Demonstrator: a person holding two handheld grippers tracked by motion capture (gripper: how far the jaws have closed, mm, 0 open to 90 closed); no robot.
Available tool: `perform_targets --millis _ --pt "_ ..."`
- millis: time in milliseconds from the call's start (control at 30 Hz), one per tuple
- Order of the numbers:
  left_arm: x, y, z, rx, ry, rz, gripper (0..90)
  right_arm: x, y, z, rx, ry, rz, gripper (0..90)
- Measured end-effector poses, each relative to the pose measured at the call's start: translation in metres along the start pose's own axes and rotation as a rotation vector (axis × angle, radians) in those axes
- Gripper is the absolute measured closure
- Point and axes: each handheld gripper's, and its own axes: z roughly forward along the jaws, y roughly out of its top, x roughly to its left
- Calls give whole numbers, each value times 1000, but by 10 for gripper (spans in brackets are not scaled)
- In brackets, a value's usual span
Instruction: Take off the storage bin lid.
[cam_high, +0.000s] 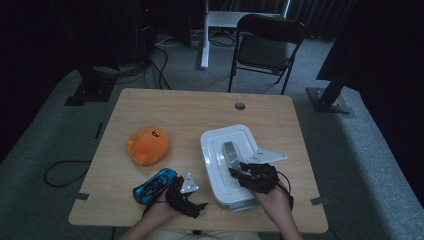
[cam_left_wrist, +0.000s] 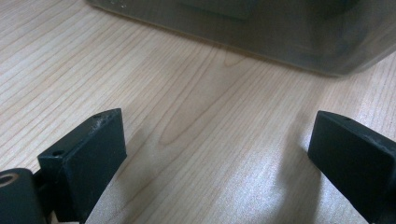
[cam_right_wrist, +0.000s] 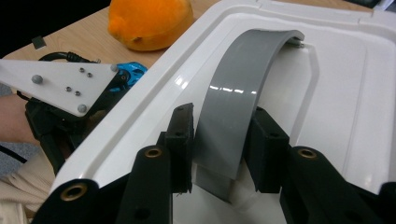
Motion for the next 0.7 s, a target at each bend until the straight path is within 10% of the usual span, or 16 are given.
perform_targets --millis 700 --pt "0 0 0 0 0 -1 48 -21 25 -29 -92 -54 15 677"
